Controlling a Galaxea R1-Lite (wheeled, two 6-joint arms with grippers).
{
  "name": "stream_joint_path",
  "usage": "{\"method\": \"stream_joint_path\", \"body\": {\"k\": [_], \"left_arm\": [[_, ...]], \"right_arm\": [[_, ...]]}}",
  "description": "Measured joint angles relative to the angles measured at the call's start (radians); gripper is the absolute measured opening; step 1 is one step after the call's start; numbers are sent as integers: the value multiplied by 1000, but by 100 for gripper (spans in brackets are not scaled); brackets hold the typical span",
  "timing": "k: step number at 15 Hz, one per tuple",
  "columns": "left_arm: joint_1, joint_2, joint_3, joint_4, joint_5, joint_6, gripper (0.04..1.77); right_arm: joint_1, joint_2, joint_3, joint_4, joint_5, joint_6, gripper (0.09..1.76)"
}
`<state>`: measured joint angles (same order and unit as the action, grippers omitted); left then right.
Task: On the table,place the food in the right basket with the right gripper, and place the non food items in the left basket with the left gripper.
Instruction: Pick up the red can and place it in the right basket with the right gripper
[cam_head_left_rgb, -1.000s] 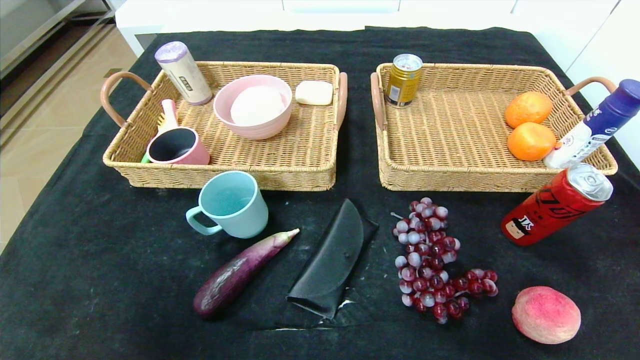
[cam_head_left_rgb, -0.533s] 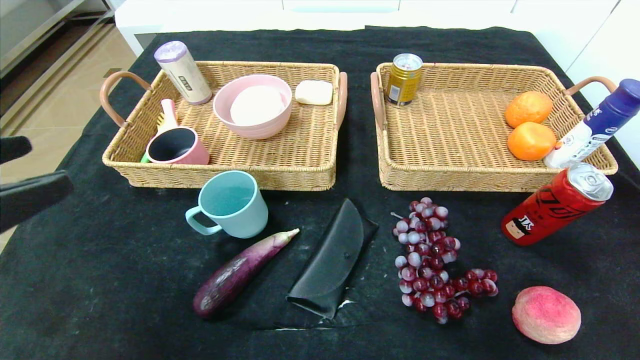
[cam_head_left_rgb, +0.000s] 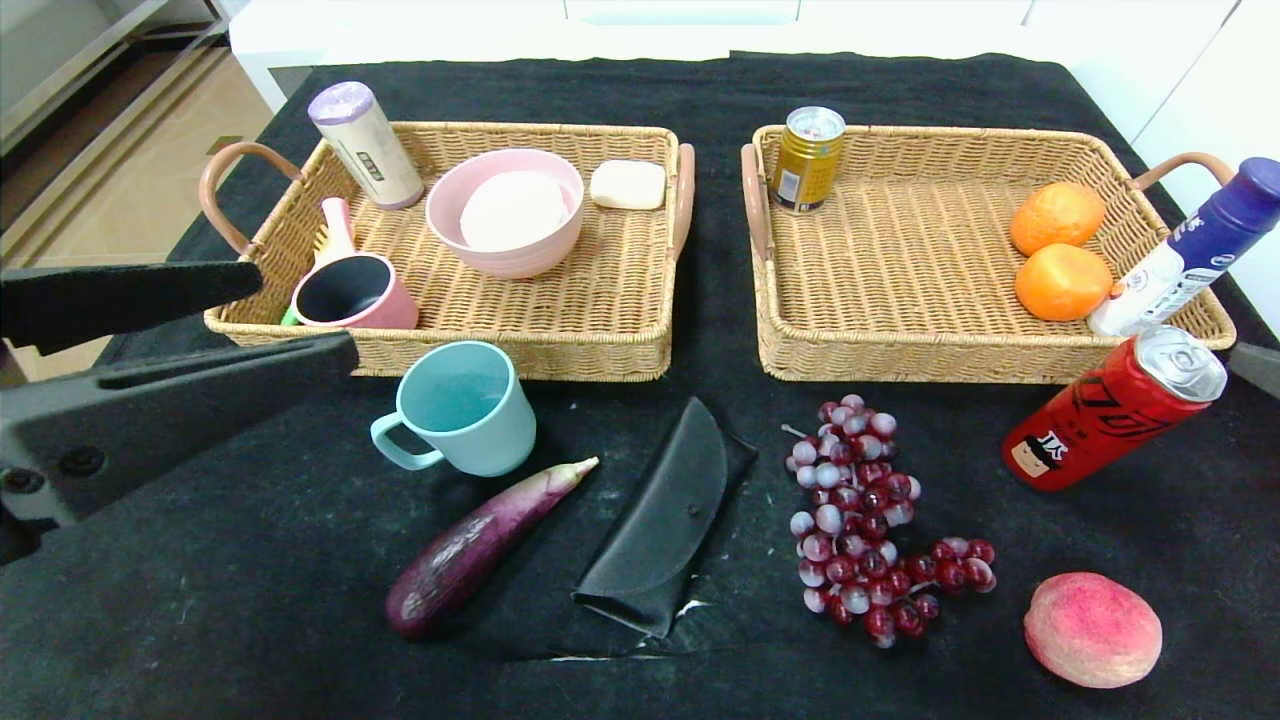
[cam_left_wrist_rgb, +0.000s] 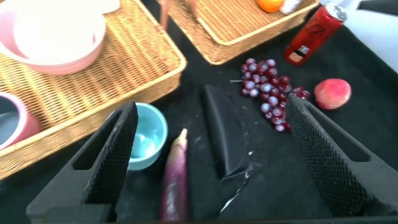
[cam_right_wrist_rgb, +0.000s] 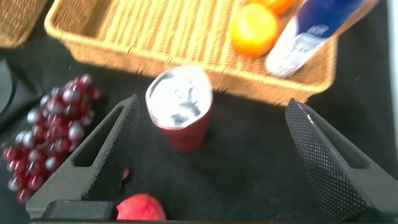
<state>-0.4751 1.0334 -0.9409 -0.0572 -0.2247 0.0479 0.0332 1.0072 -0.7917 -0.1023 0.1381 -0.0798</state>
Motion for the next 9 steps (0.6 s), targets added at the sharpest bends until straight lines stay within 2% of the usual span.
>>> {"method": "stream_joint_path", "body": {"k": [4,9], "left_arm": [[-62,37,-4,-17,5,-2,172],[-79,41,-5,-17,16,0,172]], "right_arm": [[46,6,25,3,7,0,171],[57,8,40,5,13,1,171]]}}
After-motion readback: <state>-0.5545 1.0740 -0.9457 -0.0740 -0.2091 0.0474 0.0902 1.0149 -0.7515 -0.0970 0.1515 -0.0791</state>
